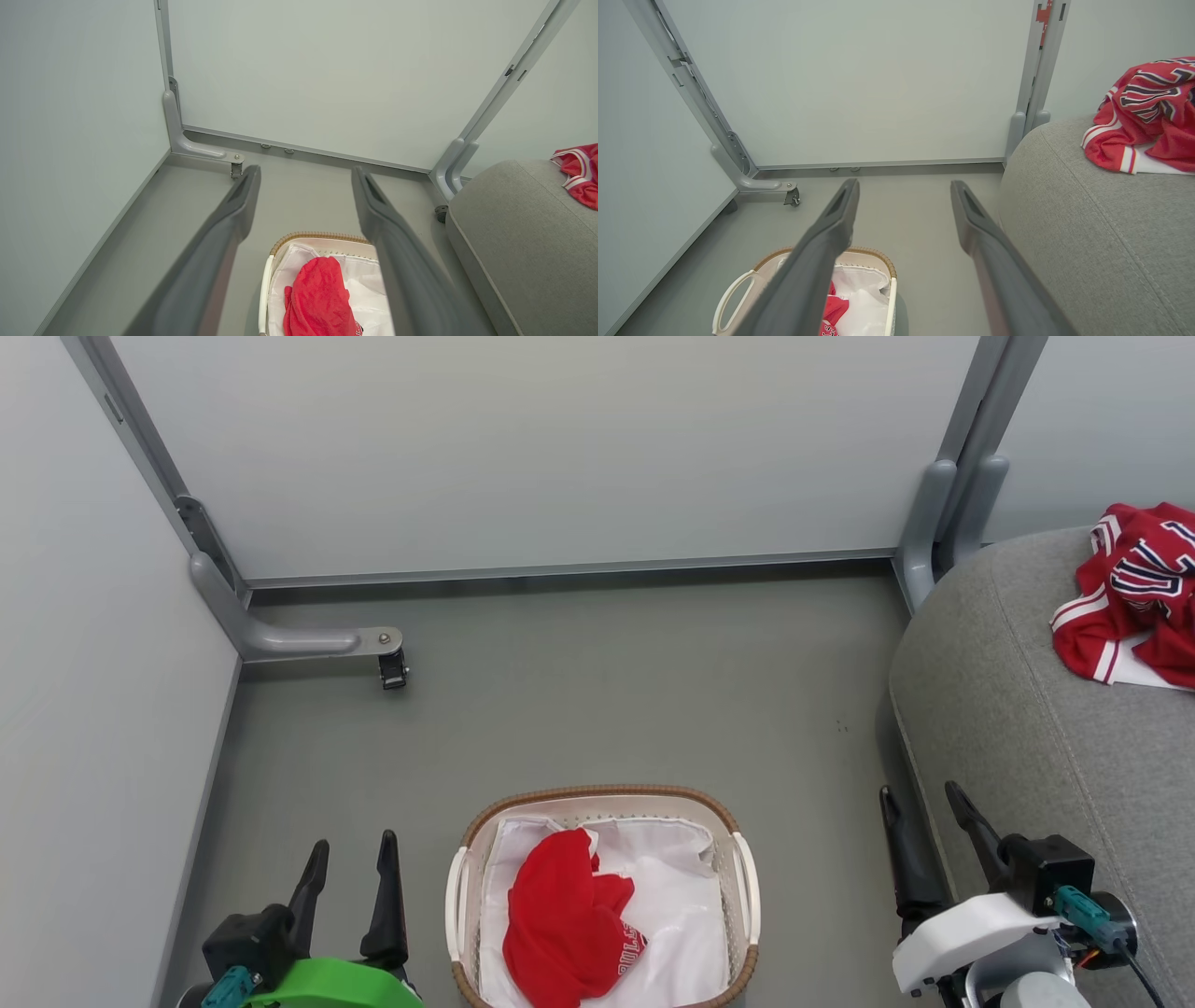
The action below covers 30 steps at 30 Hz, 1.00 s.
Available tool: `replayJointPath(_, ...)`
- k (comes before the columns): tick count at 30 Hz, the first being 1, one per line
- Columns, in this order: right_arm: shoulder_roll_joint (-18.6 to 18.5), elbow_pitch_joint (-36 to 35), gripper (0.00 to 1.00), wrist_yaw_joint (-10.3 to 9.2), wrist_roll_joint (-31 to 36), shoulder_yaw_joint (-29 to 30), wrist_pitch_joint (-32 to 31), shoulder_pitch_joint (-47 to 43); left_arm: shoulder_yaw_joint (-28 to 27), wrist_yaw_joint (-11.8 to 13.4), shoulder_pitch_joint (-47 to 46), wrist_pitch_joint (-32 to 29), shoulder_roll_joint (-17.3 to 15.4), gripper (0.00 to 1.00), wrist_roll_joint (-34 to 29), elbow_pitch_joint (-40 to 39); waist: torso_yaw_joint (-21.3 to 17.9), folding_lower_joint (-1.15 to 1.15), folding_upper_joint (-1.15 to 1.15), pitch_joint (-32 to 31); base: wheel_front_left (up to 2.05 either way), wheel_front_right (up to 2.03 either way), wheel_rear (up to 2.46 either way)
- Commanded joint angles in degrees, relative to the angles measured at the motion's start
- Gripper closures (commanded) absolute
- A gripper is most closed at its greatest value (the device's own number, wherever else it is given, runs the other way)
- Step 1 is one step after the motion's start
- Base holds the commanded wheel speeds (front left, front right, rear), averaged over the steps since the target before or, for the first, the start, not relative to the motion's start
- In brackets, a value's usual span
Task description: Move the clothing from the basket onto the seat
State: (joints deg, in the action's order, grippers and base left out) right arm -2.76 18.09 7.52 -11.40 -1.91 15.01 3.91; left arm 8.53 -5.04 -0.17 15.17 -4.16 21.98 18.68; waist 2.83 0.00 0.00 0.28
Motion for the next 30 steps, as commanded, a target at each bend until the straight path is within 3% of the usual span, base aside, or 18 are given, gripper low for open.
replayJointPath(1,-0.2,0.1,0.00,-0.06,-0.1,0.2,0.3,-0.3,-0.2,-0.3,-0.5,0.0,0.3,0.00,-0.1,0.1,-0.1,0.00,0.00,0.0,0.00,0.00,0.00)
replayJointPath(19,-0.2,-0.2,0.00,-0.06,0.0,0.8,0.3,0.2,-1.4,-1.1,-1.2,0.0,0.8,0.00,-1.0,1.2,-0.4,0.00,0.00,0.4,0.00,0.00,0.00)
replayJointPath(30,-0.2,-1.6,0.00,-0.06,0.6,1.2,0.3,2.4,-0.4,-1.5,-3.7,0.0,1.0,0.00,-2.3,1.3,-1.1,0.00,0.00,4.3,0.00,0.00,0.00)
